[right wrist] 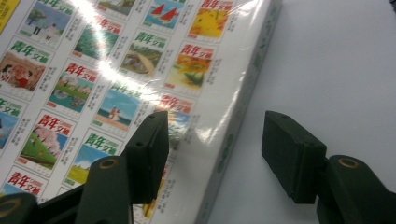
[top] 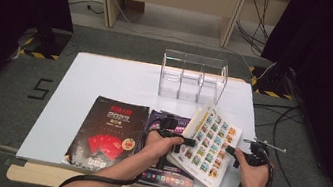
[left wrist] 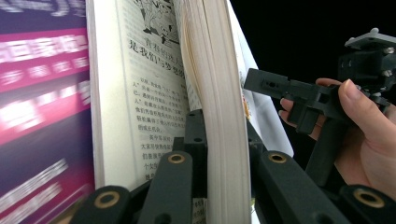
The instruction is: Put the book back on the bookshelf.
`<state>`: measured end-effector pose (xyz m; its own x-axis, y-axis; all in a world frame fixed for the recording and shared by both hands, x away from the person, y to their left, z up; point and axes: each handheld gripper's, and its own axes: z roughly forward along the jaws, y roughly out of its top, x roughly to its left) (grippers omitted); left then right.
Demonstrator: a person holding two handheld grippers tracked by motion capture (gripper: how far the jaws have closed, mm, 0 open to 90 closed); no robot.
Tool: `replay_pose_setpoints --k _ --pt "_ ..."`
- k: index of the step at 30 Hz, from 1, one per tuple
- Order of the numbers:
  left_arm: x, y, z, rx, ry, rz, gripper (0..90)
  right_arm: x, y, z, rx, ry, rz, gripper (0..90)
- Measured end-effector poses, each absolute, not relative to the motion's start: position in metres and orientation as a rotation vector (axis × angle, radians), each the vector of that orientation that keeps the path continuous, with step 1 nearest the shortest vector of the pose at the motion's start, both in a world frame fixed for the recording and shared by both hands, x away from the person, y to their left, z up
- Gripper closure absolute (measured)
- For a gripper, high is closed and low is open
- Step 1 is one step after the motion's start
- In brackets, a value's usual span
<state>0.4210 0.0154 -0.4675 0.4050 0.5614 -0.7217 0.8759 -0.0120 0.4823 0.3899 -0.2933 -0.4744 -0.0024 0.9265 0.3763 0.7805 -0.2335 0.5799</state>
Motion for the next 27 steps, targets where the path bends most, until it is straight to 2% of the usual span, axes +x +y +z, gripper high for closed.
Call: replay_pose_setpoints --k 15,27 --pt "0.391 0.075 -0.474 1.633 1.317 -0.378 79.0 0.410 -0.267 -0.469 2.047 1.873 1.103 42.1" --pt "0.383 0.090 -0.483 1.600 1.332 -0.388 78.5 0.434 -0.247 -0.474 2.174 1.931 1.187 41.1"
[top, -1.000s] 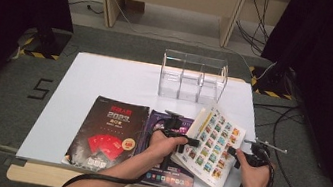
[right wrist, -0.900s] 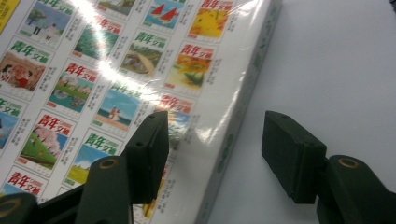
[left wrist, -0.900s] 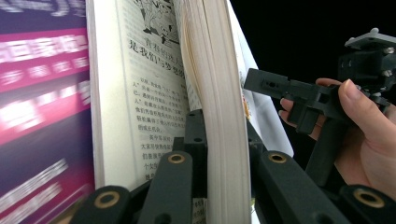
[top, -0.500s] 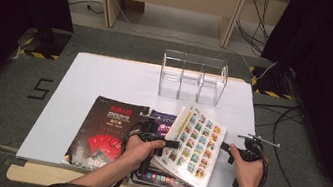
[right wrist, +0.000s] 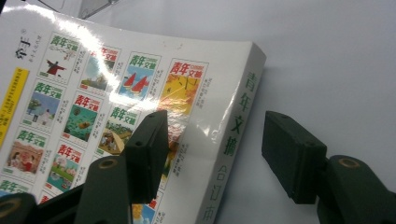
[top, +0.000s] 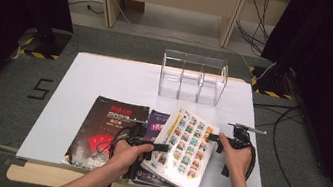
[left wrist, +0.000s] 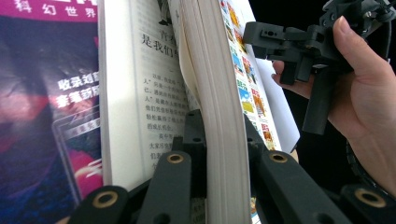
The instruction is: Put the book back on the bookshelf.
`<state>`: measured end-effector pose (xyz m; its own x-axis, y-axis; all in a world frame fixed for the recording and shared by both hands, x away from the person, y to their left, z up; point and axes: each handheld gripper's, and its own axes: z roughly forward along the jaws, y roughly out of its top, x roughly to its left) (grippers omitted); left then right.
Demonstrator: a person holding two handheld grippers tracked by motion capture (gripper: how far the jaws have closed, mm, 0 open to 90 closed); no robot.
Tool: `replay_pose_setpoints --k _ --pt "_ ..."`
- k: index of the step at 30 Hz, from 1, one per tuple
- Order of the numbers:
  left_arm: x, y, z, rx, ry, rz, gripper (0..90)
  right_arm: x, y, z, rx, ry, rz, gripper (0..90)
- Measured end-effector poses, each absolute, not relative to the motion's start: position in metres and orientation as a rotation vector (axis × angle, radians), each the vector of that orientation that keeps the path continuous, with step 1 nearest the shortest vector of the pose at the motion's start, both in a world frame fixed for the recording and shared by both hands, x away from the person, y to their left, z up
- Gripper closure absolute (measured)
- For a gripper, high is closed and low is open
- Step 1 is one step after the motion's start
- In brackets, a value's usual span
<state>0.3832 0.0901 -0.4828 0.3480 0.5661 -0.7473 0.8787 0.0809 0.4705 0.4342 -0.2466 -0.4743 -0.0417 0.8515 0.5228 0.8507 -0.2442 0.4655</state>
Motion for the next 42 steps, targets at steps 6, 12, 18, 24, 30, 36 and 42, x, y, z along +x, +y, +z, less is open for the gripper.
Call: replay_pose_setpoints --k 6,12,18,24,30,36,42 --pt "0.382 0.091 -0.484 1.603 1.333 -0.378 78.3 0.437 -0.248 -0.475 2.186 1.944 1.194 40.8" --pt "0.381 0.093 -0.485 1.608 1.339 -0.386 78.1 0.441 -0.244 -0.474 2.188 1.958 1.195 40.2" --pt "0.382 0.094 -0.486 1.618 1.343 -0.395 77.5 0.446 -0.238 -0.474 2.210 1.966 1.195 39.1" --pt "0.382 0.094 -0.487 1.626 1.347 -0.398 76.9 0.446 -0.237 -0.475 2.228 1.943 1.207 41.3" --pt "0.383 0.095 -0.487 1.640 1.353 -0.402 76.1 0.448 -0.241 -0.475 2.290 1.926 1.237 48.9" --pt "0.383 0.096 -0.487 1.648 1.353 -0.410 76.0 0.447 -0.247 -0.473 2.302 1.919 1.292 56.4" --pt "0.383 0.097 -0.488 1.636 1.359 -0.422 75.9 0.448 -0.245 -0.480 2.357 1.859 1.360 53.2"
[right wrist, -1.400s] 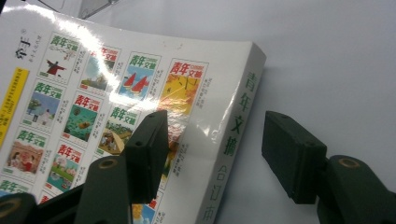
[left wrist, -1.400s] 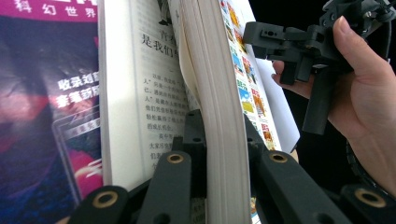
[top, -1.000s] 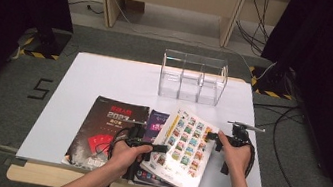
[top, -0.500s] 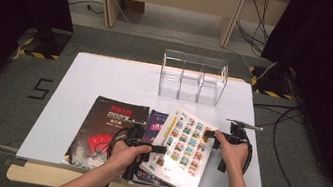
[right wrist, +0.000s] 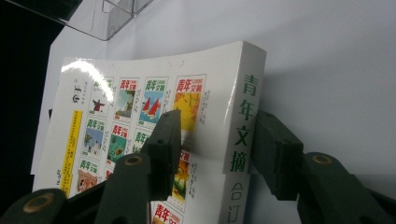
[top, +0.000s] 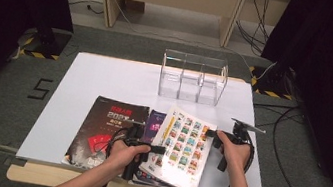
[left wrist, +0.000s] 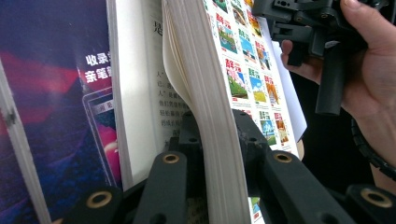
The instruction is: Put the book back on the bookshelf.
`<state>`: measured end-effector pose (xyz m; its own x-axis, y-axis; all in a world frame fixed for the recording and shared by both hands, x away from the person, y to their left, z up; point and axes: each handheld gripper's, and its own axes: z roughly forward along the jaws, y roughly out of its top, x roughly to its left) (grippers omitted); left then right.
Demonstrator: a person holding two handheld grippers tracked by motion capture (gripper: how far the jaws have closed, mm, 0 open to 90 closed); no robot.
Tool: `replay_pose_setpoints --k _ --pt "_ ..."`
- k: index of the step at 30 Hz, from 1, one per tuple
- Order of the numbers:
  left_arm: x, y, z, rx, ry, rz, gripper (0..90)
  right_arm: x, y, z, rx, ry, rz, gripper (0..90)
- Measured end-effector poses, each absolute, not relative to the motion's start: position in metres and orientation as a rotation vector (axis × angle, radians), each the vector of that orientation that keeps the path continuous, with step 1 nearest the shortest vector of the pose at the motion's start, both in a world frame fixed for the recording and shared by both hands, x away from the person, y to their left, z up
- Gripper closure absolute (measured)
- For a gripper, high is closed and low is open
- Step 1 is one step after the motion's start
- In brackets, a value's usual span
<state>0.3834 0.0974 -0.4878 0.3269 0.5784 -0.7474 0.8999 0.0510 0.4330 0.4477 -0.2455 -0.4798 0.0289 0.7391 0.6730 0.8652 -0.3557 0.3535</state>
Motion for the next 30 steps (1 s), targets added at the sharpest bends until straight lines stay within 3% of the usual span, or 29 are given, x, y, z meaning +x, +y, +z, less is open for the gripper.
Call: replay_pose_setpoints --k 5,12,15,19,24,30 --pt "0.384 0.097 -0.488 1.644 1.355 -0.419 75.9 0.448 -0.241 -0.481 -2.131 -1.665 -1.207 51.4" --pt "0.383 0.098 -0.485 1.672 1.344 -0.395 74.3 0.445 -0.250 -0.472 -2.082 -1.625 -1.287 70.8" --pt "0.382 0.100 -0.482 1.701 1.326 -0.373 72.2 0.444 -0.249 -0.465 -2.052 -1.626 -1.318 72.6" --pt "0.380 0.102 -0.476 1.783 1.264 -0.282 64.3 0.442 -0.243 -0.447 -1.979 -1.665 -1.377 73.8" --pt "0.373 0.121 -0.467 1.837 1.223 -0.114 41.5 0.437 -0.236 -0.427 -1.899 -1.710 -1.490 74.1" --pt "0.365 0.153 -0.454 1.815 1.186 -0.003 37.5 0.431 -0.232 -0.403 -1.858 -1.771 -1.610 74.2"
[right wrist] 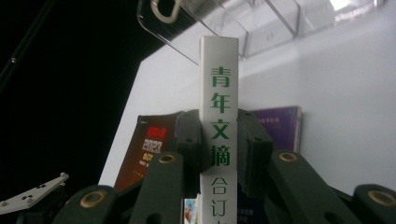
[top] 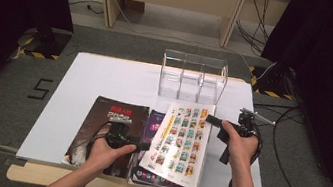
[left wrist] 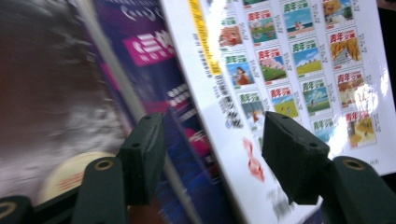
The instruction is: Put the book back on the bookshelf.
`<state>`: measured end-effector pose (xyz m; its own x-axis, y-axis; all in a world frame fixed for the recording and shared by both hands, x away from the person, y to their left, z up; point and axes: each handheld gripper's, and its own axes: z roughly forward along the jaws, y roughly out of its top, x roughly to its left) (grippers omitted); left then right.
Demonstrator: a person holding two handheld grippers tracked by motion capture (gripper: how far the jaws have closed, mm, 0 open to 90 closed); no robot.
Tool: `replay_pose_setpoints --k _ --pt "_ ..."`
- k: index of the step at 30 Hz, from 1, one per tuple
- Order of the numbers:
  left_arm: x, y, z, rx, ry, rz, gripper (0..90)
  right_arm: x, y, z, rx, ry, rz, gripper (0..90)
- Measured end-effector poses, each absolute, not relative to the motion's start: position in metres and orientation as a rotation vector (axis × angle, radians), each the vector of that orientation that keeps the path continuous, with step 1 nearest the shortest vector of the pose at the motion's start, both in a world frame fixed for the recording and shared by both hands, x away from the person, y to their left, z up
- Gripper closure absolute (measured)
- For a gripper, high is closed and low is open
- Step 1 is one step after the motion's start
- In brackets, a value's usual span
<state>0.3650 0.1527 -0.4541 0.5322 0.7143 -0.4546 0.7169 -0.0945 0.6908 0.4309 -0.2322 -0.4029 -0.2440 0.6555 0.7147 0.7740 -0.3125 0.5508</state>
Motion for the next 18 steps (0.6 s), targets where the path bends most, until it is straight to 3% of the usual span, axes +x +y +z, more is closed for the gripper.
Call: replay_pose_setpoints --k 9,18 --pt "0.347 0.211 -0.456 1.731 1.225 0.097 37.9 0.417 -0.227 -0.360 -1.892 -1.929 -1.799 74.2" --pt "0.339 0.245 -0.466 1.654 1.296 0.190 39.0 0.413 -0.219 -0.332 -1.939 -2.081 -1.908 74.2"
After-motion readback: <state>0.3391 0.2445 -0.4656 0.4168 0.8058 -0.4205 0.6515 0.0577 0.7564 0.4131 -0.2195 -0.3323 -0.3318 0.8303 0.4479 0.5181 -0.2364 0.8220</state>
